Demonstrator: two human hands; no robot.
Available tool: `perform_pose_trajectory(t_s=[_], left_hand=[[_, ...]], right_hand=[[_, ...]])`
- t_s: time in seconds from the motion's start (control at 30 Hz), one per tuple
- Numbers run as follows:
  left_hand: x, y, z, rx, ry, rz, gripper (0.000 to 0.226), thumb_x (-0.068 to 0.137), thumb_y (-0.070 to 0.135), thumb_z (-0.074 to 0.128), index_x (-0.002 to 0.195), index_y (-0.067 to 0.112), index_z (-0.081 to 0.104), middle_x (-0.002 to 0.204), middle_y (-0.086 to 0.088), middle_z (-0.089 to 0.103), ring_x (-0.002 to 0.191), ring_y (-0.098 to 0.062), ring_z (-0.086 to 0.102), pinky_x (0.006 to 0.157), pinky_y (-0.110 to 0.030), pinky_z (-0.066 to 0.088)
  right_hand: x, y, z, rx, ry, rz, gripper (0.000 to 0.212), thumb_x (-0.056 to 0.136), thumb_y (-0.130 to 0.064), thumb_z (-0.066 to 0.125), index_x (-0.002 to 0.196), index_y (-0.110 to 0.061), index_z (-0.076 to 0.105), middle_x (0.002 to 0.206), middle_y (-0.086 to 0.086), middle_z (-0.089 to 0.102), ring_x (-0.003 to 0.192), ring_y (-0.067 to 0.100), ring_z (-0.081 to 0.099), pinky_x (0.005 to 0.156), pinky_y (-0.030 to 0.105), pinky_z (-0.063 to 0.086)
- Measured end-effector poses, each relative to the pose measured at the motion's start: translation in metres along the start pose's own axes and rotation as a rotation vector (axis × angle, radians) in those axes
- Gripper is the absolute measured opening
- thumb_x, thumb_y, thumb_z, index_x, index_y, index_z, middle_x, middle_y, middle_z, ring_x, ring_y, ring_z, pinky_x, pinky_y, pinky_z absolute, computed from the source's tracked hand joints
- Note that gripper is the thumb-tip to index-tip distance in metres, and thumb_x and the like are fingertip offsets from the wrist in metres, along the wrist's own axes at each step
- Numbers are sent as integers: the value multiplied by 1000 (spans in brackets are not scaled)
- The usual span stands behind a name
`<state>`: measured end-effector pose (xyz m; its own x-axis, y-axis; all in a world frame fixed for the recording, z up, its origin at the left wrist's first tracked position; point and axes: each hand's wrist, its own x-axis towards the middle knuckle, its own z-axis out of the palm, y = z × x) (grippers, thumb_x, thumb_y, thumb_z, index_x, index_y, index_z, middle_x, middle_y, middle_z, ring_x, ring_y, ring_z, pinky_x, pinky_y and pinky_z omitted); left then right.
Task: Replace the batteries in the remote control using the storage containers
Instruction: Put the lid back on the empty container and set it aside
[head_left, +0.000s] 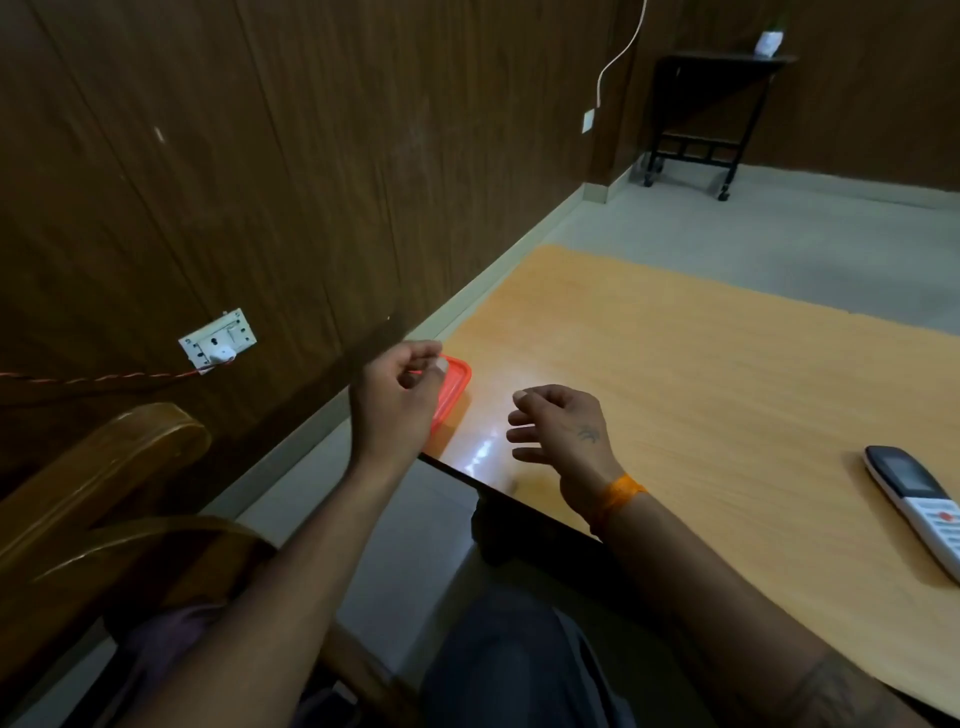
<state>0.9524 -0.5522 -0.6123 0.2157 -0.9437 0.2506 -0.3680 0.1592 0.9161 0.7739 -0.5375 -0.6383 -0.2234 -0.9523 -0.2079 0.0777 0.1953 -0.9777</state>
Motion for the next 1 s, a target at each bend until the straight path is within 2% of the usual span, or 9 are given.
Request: perform_pose_trajectory(t_s=[0.07,0.17,0.3,0.43,0.57,0.73,0.83,0.9,1.0], left_hand=[[-19,13,21,-86,-59,-18,22,98,25,67,118,25,76,98,12,75,86,-5,71,75,-32,63],[-44,31,54,-150,-167,-33,17,99,20,66,112,22,77,92,5,78,79,-6,72,72,-34,62],[-77,62,104,-183,-308,-35,14,97,21,66,104,25,78,90,3,79,80,-15,73,68,-37,61],[-109,94,158,-241,-434,-60,13,98,21,66,101,24,78,93,1,80,77,-11,72,68,-35,60],[-142,117,218,-286,-542,-96,14,100,22,64,100,19,78,93,-1,79,75,-12,71,66,-31,60],[-179,131,289,-275,-645,-246,14,99,24,67,96,15,76,95,-8,78,79,-18,72,68,-33,62],[-199,130,324,-259,-652,-394,10,96,22,69,94,14,75,94,-9,77,84,-22,73,70,-35,63],[-209,128,340,-226,-633,-435,9,95,18,69,87,17,74,89,-8,75,82,-21,71,76,-39,65],[-218,128,358,-160,-637,-456,24,95,11,64,75,24,67,83,-5,75,83,-24,74,85,-46,63]], right_hand=[[-11,-8,-25,9,15,-19,15,100,-21,67,99,-7,72,85,11,73,71,23,70,62,37,59],[-27,-20,-66,1,69,-29,17,100,-22,67,102,-7,73,85,11,73,71,22,70,62,36,59],[-51,-35,-135,-14,162,-63,18,100,-23,67,102,-6,74,85,11,74,71,21,71,63,37,59],[-71,-43,-207,-65,273,-90,15,102,-24,65,103,-13,74,92,12,76,80,24,74,70,40,63],[-84,-38,-279,-134,457,-146,15,102,-25,64,108,-14,72,92,9,76,81,23,74,64,33,60],[-87,-9,-354,-330,654,-124,15,94,-31,67,103,-20,74,89,4,76,80,22,74,69,45,65],[-82,13,-383,-608,742,-92,22,93,-33,66,107,-19,73,90,2,75,81,20,70,65,35,58],[-76,26,-396,-776,735,-78,28,94,-35,66,114,-17,72,97,4,75,85,22,68,67,32,53],[-65,34,-407,-902,661,17,37,95,-41,63,121,-15,71,114,7,74,99,26,68,74,36,56]])
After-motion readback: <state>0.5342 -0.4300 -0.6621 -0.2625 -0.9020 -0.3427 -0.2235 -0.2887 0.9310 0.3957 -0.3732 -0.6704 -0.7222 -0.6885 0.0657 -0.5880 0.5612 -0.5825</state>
